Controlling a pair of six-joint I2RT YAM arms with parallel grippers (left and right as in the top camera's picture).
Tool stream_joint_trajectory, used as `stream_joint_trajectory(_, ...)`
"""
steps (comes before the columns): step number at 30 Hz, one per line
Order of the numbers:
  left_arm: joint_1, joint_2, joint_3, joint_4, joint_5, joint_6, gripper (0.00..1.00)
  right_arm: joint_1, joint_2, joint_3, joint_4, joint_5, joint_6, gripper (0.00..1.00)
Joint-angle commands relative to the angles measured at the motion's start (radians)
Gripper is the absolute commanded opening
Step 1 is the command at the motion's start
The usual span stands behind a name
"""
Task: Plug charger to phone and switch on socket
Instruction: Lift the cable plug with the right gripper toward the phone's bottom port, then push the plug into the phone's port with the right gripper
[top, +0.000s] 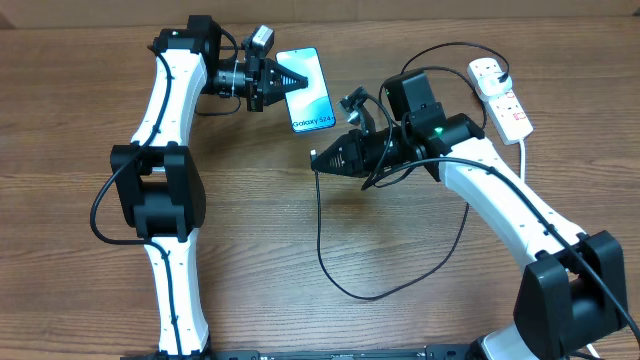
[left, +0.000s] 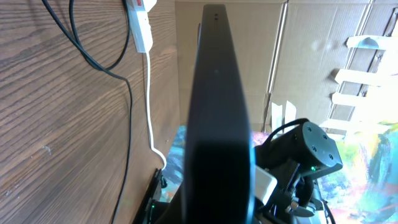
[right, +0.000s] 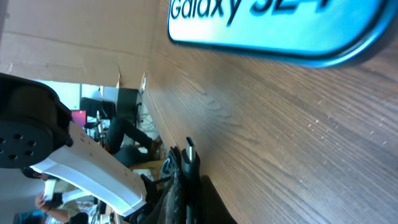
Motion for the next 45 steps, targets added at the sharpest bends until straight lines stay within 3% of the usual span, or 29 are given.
stream_joint_trajectory(1,-0.007,-0.033,0.018,-0.001,0.045,-0.002,0.03,-0.034,-0.031,0.023,0.013,-0.014,-0.011,0.04)
stream_joint_trajectory(6,-0.016,-0.033,0.018,0.001,0.129,0.002,0.04,-0.050,-0.031,0.023,0.014,-0.017,-0.012,0.04)
stream_joint_trajectory(15,-0.023,-0.033,0.018,-0.003,0.129,0.002,0.04,-0.050,-0.031,0.023,0.078,-0.141,-0.010,0.04)
stream_joint_trajectory(45,-0.034,-0.033,0.018,-0.025,0.132,0.005,0.04,-0.067,-0.015,0.021,0.117,-0.057,0.066,0.04)
